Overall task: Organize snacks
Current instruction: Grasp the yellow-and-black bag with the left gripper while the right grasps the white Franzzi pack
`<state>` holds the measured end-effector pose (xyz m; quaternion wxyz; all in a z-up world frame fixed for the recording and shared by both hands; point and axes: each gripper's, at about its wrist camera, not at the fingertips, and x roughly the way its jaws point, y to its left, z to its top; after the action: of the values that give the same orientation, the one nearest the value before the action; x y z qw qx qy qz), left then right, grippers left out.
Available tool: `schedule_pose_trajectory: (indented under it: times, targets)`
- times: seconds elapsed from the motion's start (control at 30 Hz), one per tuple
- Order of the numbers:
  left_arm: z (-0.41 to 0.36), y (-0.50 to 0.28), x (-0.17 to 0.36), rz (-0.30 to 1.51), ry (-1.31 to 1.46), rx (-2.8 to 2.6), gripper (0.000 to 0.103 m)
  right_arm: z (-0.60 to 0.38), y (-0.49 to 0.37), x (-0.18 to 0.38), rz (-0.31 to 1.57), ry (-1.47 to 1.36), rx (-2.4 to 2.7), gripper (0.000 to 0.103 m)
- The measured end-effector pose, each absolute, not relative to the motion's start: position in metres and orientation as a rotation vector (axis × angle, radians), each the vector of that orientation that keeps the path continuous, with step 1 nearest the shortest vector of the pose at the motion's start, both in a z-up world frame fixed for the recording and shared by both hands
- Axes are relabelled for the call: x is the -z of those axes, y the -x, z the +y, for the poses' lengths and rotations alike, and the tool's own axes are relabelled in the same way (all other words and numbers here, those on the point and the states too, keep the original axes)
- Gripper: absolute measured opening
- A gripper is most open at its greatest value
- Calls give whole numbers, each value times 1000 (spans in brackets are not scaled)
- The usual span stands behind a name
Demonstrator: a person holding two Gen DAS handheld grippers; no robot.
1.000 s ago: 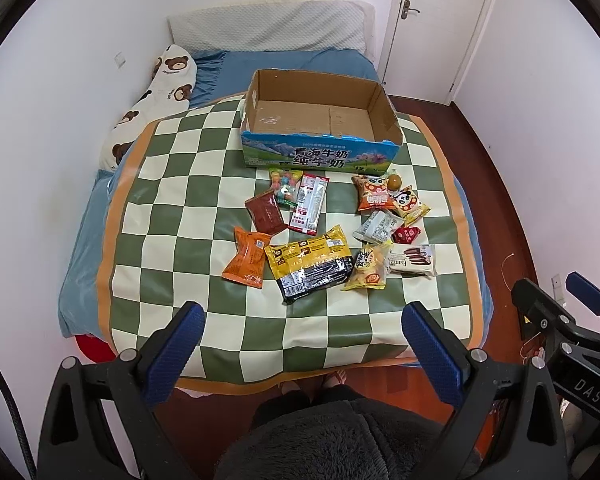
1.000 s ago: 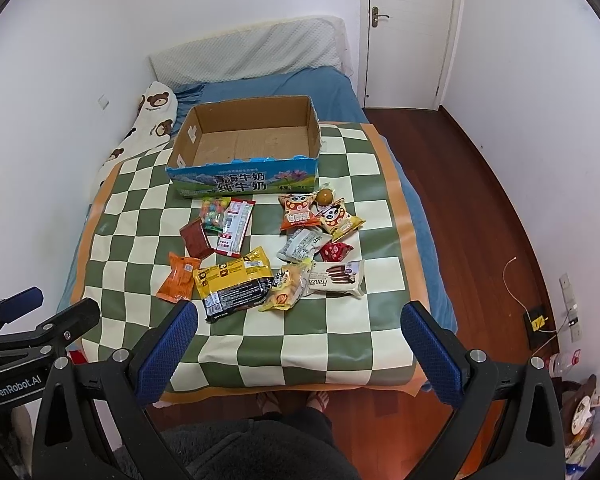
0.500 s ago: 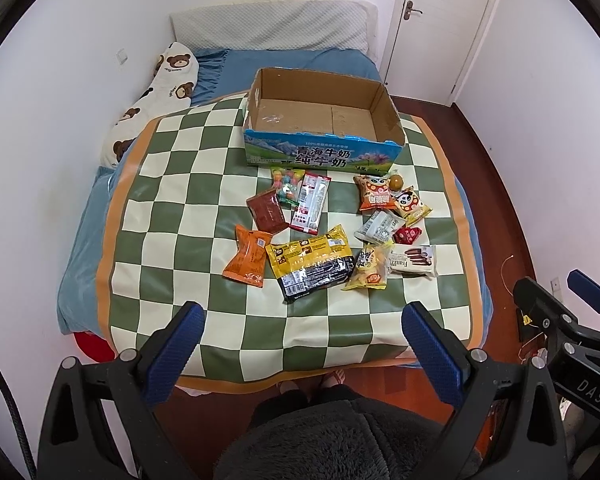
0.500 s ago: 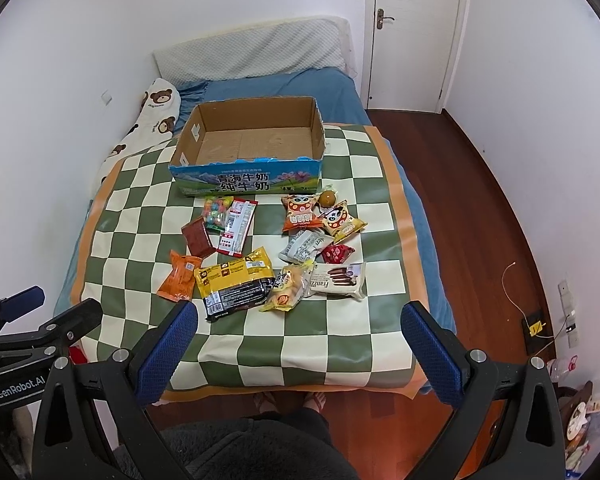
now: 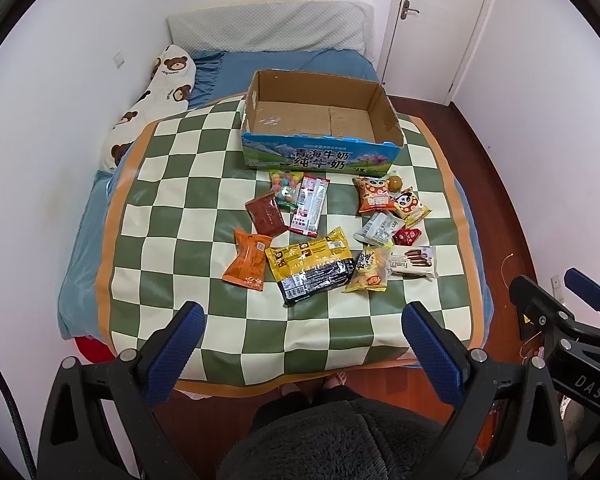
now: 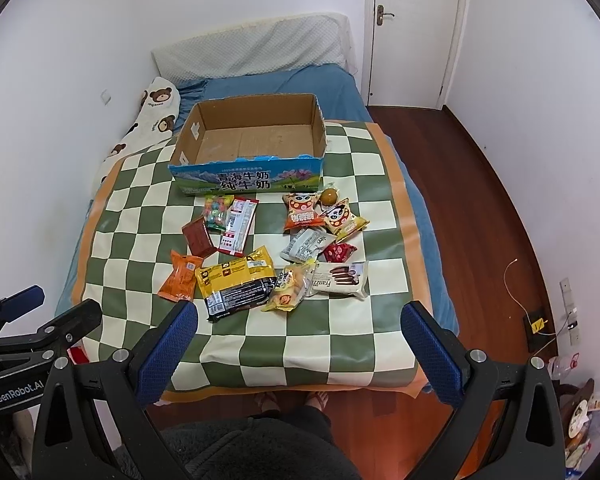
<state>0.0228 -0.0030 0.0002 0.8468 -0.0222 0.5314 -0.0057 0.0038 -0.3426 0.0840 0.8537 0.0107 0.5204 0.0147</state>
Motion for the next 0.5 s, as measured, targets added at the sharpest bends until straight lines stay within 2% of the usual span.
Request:
schedule_pose_trajectory:
  times: [0.27, 0.5]
  targets:
    - [-2, -41, 14, 1115, 8, 3, 101, -350, -22, -63, 1161, -84, -48, 103]
    - [-20, -105, 84, 1085, -389, 44, 101, -371, -67, 6, 1312, -233, -54, 103]
